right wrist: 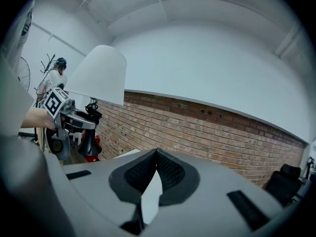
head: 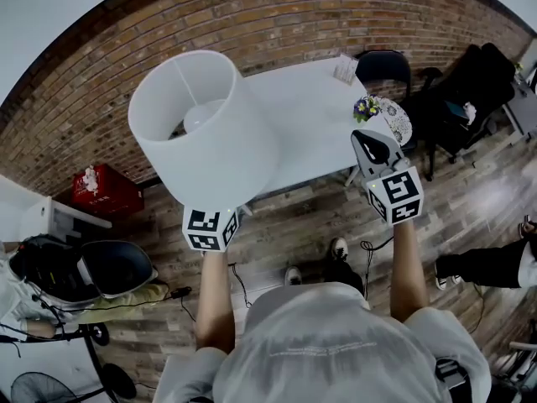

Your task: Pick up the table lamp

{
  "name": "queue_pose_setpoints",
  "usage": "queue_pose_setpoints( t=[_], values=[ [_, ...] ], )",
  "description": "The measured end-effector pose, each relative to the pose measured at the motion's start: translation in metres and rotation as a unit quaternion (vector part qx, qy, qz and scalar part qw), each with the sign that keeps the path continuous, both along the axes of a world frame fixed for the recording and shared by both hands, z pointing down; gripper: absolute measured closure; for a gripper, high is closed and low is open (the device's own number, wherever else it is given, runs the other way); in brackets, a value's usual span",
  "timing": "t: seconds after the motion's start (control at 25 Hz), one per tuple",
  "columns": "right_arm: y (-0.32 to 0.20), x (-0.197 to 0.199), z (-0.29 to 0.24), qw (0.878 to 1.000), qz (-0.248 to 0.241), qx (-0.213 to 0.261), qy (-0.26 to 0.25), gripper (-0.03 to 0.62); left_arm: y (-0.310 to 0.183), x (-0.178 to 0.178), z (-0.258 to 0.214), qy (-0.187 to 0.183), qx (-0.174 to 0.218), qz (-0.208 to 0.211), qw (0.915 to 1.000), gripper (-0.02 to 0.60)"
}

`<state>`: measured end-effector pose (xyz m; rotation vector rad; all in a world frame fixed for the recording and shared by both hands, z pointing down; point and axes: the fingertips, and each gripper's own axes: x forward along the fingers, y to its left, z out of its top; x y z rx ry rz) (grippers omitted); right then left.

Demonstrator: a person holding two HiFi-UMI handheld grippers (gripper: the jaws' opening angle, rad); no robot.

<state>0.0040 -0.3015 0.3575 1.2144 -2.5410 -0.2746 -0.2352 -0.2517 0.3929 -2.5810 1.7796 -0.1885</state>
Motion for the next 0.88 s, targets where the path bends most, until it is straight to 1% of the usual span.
queue_pose_setpoints(
  t=[0.16,0.28,0.56,0.88],
  values=[
    [0.0044,-0.0037,0.0035,1.0,-0.003,-0.003,0.006,0.58,0.0056,-0.001,0.0019,-0.006,0.001,0.006,1.0,0.422],
    [0.0053,-0.0058,0.0037,1.0,-0.002,-0.003,0.008,0.582,0.0062,-0.0026,0.0039,-0.01,-0.006,0.008,0.9999,0.421],
    [0.005,-0.0067,0.0013,1.0,0.001,-0.001,0.012,0.582,0.0038,-0.008,0.0006,-0.004,-0.005,0.003,1.0,0.42],
    [0.0058,-0.0075,0.003,1.0,-0.002,0.0,0.01,0.582,0.0044,-0.0049,0.003,-0.012,-0.004,0.012,0.9999,0.42]
  ],
)
